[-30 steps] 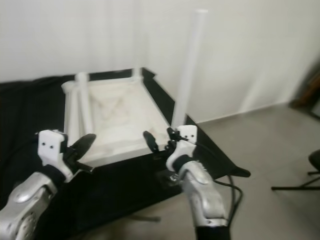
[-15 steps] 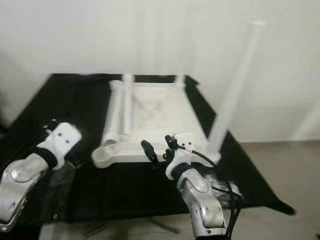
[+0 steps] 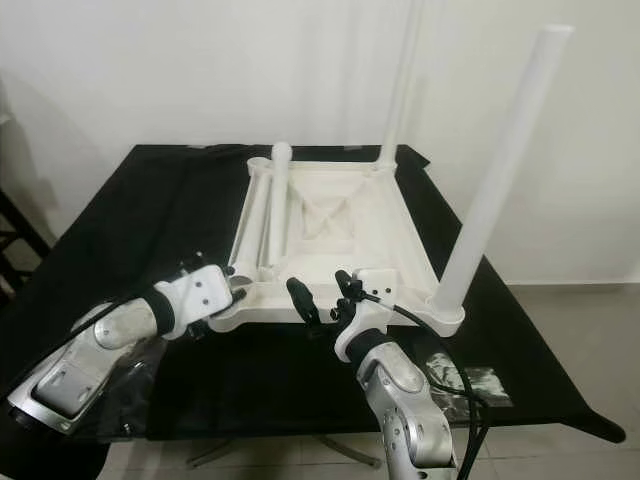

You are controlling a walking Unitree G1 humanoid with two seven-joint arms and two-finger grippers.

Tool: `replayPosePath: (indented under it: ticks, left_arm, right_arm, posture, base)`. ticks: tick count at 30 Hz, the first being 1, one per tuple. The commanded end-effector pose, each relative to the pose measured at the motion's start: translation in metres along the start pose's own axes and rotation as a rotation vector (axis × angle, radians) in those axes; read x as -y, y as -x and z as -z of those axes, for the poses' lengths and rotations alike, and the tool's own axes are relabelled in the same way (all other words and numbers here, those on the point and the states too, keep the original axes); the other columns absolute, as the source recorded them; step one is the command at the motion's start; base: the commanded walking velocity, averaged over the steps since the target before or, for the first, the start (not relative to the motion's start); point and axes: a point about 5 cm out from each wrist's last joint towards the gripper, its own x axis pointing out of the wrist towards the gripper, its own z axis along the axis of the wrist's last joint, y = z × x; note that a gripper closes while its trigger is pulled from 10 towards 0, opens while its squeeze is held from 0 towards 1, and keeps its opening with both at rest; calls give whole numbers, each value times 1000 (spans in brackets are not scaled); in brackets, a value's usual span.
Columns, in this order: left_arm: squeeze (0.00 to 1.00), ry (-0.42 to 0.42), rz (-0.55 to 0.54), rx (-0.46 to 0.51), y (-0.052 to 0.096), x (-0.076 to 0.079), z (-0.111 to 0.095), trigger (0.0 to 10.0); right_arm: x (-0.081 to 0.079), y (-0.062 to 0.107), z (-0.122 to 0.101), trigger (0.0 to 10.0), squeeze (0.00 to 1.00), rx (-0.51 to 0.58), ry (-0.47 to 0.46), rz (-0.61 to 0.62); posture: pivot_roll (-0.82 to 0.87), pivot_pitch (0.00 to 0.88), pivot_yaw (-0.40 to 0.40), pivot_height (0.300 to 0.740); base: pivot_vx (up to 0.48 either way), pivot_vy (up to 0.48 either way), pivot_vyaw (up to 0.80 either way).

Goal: Building children table

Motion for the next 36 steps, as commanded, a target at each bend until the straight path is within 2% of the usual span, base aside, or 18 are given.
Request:
replayPosePath:
  ticks: [1,3,8,13,15,18,20,21,23,24,27,28,32,36]
  left_arm:
    - [1000,-28,15,-4,-1,-2,1,10000]
    - [1000,-28,15,-4,-1,-2,1,10000]
    - [1000,-76,13,-8,-5,-8,1,10000]
    - [1000,-139,34,-33,-11,-11,4,10000]
    - [1000,-139,34,-33,-11,-11,4,10000]
    - [1000,-222,22,-73,-24,-15,9,10000]
    - [1000,-236,17,-80,-27,-16,9,10000]
    - [259,-248,25,-80,-32,-16,9,10000]
    - [259,-255,33,-79,-35,-15,9,10000]
    - [0,-261,34,-80,-38,-15,8,10000]
    - [0,-291,34,-91,-46,-17,8,10000]
    - [0,-326,57,-109,-53,-16,10,10000]
    - [0,-331,67,-113,-54,-16,10,10000]
    - [0,-392,126,-167,-60,-11,19,10000]
  right_arm:
    - [-1,4,-1,10000,0,8,-41,16]
    - [-1,4,-1,10000,0,8,-41,16]
    - [7,11,-7,10000,0,47,-108,93]
    - [5,15,-8,10000,0,47,-118,95]
    - [5,15,-8,10000,0,47,-118,95]
    - [2,18,-9,10000,0,48,-130,94]
    - [1,19,-9,10000,0,48,-132,94]
    - [1,20,-9,10000,0,48,-136,94]
    - [0,20,-9,10000,0,47,-139,95]
    - [-1,21,-10,10000,0,47,-141,95]
    - [-2,22,-10,10000,0,45,-145,95]
    - [-5,24,-11,10000,0,43,-148,95]
    - [-5,24,-11,10000,0,42,-149,94]
    - [-8,28,-12,10000,0,41,-153,94]
  posture:
    - [-128,0,3,740]
    - [-128,0,3,740]
    - [-128,0,-4,740]
    - [-131,0,-2,740]
    - [-131,0,-2,740]
    - [-143,0,8,740]
    - [-143,0,8,740]
    - [-147,8,11,740]
    - [-147,8,11,740]
    - [-152,16,14,740]
    - [-156,23,17,740]
    - [-162,35,21,740]
    - [-162,35,21,740]
    - [-169,55,28,740]
  base:
    - [0,0,0]
    - [0,0,0]
    - [0,0,0]
    - [0,0,0]
    - [0,0,0]
    - [0,0,0]
    - [0,0,0]
    - [0,0,0]
    - [0,0,0]
    - [0,0,0]
    - [0,0,0]
    - [0,0,0]
    - [0,0,0]
    - [0,0,0]
